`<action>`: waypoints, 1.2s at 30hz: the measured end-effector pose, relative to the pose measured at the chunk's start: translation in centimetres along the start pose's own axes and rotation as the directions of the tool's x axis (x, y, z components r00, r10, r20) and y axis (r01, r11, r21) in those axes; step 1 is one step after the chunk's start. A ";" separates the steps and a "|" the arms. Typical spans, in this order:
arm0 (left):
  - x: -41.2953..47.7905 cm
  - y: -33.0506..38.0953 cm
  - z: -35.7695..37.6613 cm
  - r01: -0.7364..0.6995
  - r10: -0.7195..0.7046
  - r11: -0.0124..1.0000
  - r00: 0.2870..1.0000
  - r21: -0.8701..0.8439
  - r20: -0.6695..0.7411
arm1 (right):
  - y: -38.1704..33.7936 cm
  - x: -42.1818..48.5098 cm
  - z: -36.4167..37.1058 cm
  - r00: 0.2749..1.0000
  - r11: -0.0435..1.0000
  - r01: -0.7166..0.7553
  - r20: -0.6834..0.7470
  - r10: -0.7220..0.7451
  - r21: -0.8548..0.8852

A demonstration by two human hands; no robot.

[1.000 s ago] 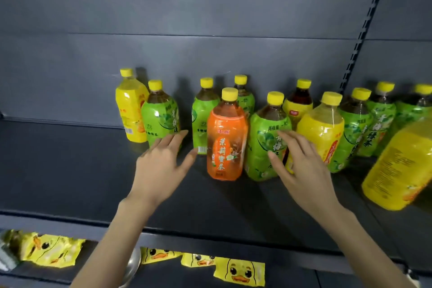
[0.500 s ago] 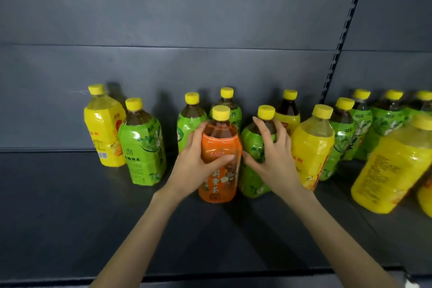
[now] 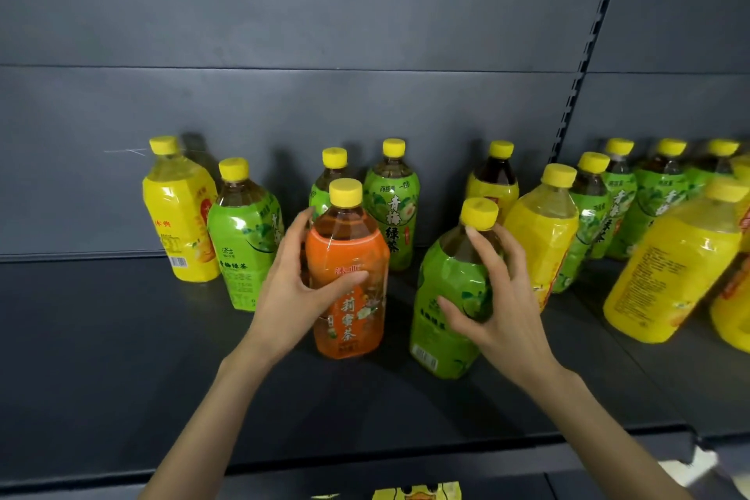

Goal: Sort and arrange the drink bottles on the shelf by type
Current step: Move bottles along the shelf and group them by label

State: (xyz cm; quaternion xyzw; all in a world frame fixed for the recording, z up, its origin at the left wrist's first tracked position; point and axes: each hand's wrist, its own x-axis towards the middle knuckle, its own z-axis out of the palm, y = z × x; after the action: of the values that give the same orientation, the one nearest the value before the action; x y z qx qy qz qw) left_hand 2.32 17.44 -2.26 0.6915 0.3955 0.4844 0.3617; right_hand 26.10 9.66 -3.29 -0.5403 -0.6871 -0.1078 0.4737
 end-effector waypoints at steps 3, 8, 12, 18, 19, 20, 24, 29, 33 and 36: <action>-0.6 -0.4 0.1 0.085 -0.077 0.993 0.992 -0.080 0.095 | 0.2 -1.2 1.0 0.993 0.983 -0.067 -0.081 0.081 0.169; -1.5 -0.6 1.1 0.153 -0.141 0.982 0.984 -0.109 0.112 | -0.1 -2.7 1.4 0.952 0.892 -0.304 0.081 0.295 0.335; -2.5 -0.5 1.4 0.148 -0.145 0.984 0.989 -0.104 0.041 | -0.7 -3.1 0.9 0.946 0.891 -0.318 0.043 0.322 0.325; -5.9 0.2 1.3 0.150 -0.151 0.987 0.988 -0.050 -0.013 | -3.6 -5.1 -0.3 0.920 0.873 -0.378 0.015 0.393 0.309; -6.4 0.4 1.2 0.149 -0.150 0.988 0.989 -0.047 -0.014 | -4.0 -5.6 -0.6 0.918 0.869 -0.380 0.019 0.395 0.317; -7.0 0.6 1.3 0.151 -0.152 0.987 0.988 -0.056 -0.015 | -4.4 -6.0 -1.0 0.918 0.865 -0.383 0.026 0.396 0.325; -9.0 1.1 1.1 0.163 -0.169 0.976 0.985 -0.143 -0.032 | -6.0 -7.5 -2.9 0.912 0.845 -0.394 0.042 0.408 0.362; -11.0 1.1 1.2 0.149 -0.160 0.969 0.986 -0.197 -0.041 | -7.3 -9.4 -6.1 0.894 0.788 -0.409 0.031 0.447 0.461; -12.1 2.5 2.1 0.159 -0.167 0.961 0.986 -0.225 -0.016 | -7.1 -11.9 -9.6 0.854 0.738 -0.453 0.006 0.520 0.500; -12.6 4.0 3.7 0.174 -0.167 0.956 0.985 -0.234 0.050 | -5.9 -13.9 -12.4 0.840 0.740 -0.484 0.011 0.543 0.466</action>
State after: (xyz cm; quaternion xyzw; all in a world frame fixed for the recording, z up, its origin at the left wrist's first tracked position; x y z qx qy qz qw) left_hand 3.93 4.01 -4.54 0.6135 0.3874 0.4850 0.4882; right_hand 27.23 -9.75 -5.27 -0.5759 -0.4857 0.1556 0.6389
